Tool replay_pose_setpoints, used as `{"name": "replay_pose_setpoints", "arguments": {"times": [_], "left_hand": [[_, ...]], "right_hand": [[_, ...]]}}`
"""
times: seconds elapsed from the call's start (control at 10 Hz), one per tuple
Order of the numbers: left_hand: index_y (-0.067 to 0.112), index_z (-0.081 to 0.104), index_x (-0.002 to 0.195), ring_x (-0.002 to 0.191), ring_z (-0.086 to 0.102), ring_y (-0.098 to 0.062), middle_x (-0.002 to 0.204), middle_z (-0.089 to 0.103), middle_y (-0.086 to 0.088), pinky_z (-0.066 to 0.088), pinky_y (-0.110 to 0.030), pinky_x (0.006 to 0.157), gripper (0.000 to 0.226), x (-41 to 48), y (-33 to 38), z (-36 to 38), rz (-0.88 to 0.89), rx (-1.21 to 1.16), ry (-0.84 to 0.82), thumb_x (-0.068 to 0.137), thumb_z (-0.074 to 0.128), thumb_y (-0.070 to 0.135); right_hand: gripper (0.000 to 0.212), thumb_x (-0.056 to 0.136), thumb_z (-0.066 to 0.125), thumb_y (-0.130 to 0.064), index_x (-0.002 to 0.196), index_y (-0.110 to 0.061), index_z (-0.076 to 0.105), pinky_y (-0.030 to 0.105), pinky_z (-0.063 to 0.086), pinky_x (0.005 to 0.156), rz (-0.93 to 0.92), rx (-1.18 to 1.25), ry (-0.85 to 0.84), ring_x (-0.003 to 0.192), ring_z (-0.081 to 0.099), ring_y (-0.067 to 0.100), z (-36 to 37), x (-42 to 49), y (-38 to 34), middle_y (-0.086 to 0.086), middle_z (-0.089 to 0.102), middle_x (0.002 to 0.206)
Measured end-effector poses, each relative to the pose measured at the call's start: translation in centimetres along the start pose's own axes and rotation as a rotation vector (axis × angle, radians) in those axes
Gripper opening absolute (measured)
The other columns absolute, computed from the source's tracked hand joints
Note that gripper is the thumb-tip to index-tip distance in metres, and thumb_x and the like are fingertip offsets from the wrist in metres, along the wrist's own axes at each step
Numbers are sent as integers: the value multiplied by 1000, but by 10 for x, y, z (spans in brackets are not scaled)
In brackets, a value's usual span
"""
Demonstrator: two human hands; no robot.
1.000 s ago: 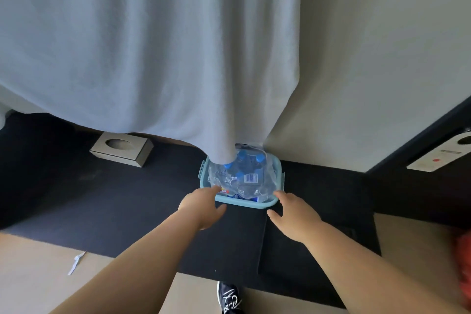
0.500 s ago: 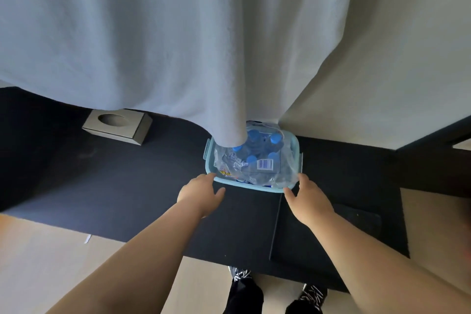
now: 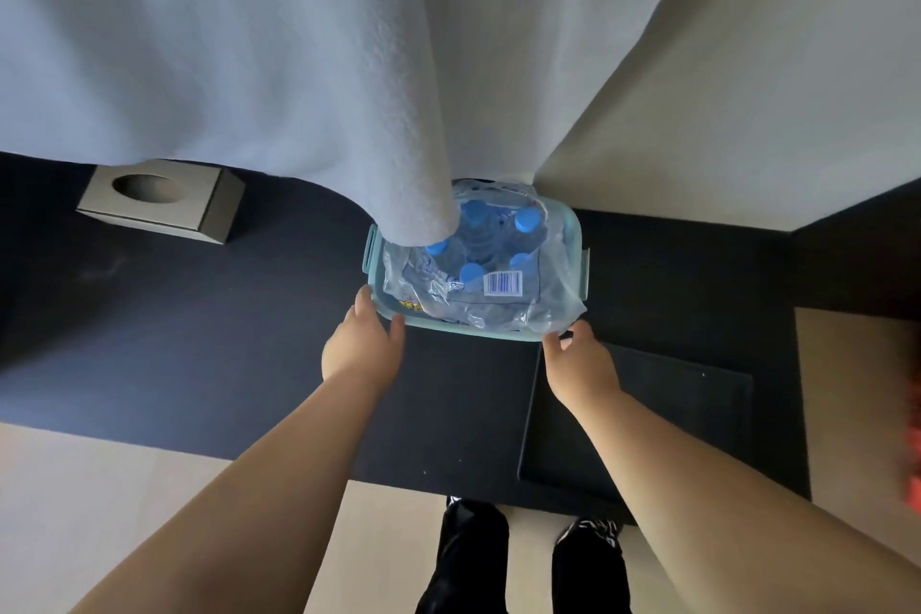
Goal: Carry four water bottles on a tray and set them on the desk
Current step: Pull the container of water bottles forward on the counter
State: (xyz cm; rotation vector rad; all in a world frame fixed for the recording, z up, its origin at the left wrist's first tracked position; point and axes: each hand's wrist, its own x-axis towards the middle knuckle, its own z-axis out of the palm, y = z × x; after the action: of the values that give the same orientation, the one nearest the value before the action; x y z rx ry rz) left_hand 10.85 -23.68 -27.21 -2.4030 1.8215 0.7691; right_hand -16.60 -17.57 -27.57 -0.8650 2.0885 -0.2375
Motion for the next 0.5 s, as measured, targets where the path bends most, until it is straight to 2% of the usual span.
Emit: {"name": "replay_pose_setpoints", "arguments": {"times": [0.1, 0.2, 0.4, 0.5], "left_hand": [[19, 47, 118, 81, 63, -30, 101, 65, -5, 50, -40, 65, 38, 15, 1, 3, -84, -15, -28, 97, 43, 50], [15, 43, 99, 66, 58, -28, 81, 61, -7, 45, -37, 56, 31, 26, 3, 8, -151, -87, -33, 98, 40, 45], [9, 41, 99, 65, 53, -28, 78, 54, -8, 39, -37, 55, 28, 30, 8, 12, -170, -174, -68, 99, 41, 37], [9, 42, 99, 65, 54, -26, 80, 56, -9, 38, -37, 53, 32, 24, 7, 15, -129, -168, -108, 100, 41, 40]], "right_hand": [[37, 106, 46, -38, 128, -8, 53, 36, 48, 79, 48, 59, -4, 105, 67, 36, 4, 9, -3, 12, 70, 113], [28, 105, 49, -22, 125, -3, 56, 45, 54, 93, 61, 79, -42, 106, 68, 36, 4, 21, -5, 16, 69, 115], [23, 101, 57, -18, 120, -5, 62, 37, 58, 86, 108, 156, -53, 93, 70, 23, -4, 24, -6, 7, 71, 101], [18, 101, 56, -19, 112, -7, 63, 43, 59, 93, 116, 217, -52, 99, 72, 27, -14, 31, 2, 10, 73, 103]]}}
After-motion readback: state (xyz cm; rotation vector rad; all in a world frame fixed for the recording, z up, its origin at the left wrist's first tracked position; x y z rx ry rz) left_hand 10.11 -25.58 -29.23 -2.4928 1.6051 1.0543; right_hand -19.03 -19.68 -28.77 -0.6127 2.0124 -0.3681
